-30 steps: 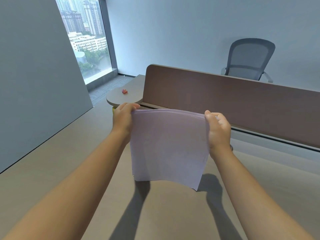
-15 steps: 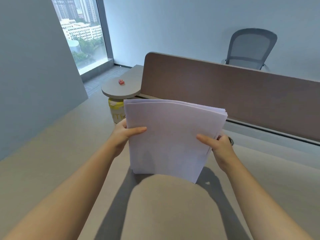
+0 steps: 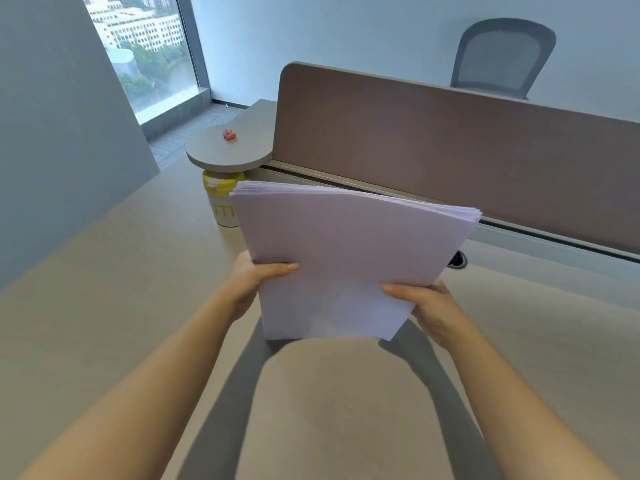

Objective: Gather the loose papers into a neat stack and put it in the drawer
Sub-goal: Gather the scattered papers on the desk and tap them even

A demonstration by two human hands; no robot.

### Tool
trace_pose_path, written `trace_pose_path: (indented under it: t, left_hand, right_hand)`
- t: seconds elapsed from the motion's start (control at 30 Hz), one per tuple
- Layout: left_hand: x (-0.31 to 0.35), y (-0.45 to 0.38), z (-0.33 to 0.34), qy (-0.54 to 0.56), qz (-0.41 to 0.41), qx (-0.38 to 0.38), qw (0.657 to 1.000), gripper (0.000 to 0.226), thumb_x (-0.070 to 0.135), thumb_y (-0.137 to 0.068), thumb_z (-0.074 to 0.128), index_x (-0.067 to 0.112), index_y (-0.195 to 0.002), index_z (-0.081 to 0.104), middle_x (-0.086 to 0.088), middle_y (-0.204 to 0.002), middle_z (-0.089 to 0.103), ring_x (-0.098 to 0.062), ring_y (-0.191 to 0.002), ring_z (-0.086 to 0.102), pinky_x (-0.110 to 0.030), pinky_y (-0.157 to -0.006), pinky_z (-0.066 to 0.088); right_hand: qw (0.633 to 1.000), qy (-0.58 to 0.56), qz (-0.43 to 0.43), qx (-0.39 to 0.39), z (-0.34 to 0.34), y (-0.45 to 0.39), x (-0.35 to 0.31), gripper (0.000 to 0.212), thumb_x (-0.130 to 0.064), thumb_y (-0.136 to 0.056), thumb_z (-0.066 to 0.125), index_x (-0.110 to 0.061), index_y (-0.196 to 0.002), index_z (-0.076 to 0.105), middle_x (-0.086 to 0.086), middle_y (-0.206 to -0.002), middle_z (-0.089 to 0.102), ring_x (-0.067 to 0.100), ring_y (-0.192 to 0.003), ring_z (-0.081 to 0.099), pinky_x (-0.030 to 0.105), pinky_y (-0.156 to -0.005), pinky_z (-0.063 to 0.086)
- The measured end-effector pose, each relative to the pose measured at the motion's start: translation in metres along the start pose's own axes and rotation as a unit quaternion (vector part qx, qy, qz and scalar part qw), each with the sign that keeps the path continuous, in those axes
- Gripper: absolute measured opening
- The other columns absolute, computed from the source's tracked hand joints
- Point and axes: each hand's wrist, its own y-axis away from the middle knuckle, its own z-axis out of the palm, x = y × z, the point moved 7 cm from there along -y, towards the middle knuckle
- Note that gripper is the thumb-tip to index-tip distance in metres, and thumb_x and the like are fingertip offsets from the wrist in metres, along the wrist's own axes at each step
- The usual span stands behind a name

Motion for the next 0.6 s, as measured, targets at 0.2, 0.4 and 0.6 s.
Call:
trace_pose_path:
  t: [0.2, 0.4, 0.6]
  left_hand:
    - [0.007, 0.001, 0.005, -0.024, -0.025, 0.076, 0.997, 0.032, -0.015, -0.067, 0.067, 0.015, -0.078, 0.061, 0.000, -0.079, 0.066, -0.017, -0.075, 0.062, -0.029, -0.079, 0.051]
    - [0.058, 0.021, 0.011, -0.217, 0.044, 0.136, 0.966, 0.020, -0.007, -0.077, 0.063, 0.000, -0.096, 0.066, -0.006, -0.085, 0.060, -0.021, -0.078, 0.055, -0.030, -0.070, 0.045]
    - [0.103, 0.046, 0.038, -0.536, 0.083, 0.108, 0.833, 0.021, 0.011, -0.087, 0.057, 0.006, -0.105, 0.066, -0.016, -0.109, 0.067, -0.030, -0.099, 0.057, -0.039, -0.090, 0.047]
  right_hand:
    - [0.998, -0.036, 0.036, 0.029, 0.011, -0.002, 0.004, 0.022, 0.007, -0.080, 0.060, -0.006, -0.099, 0.059, 0.011, -0.102, 0.063, 0.028, -0.088, 0.060, 0.038, -0.090, 0.047]
    - [0.971, 0.146, -0.053, 0.182, -0.019, 0.013, -0.037, 0.066, -0.009, -0.080, 0.067, -0.004, -0.136, 0.034, 0.016, -0.140, 0.041, 0.028, -0.128, 0.040, 0.036, -0.100, 0.036]
    - [0.895, 0.378, -0.225, 0.079, 0.017, 0.047, -0.110, 0.058, -0.011, -0.080, 0.065, -0.019, -0.133, 0.043, 0.006, -0.130, 0.050, 0.023, -0.121, 0.043, 0.033, -0.099, 0.036]
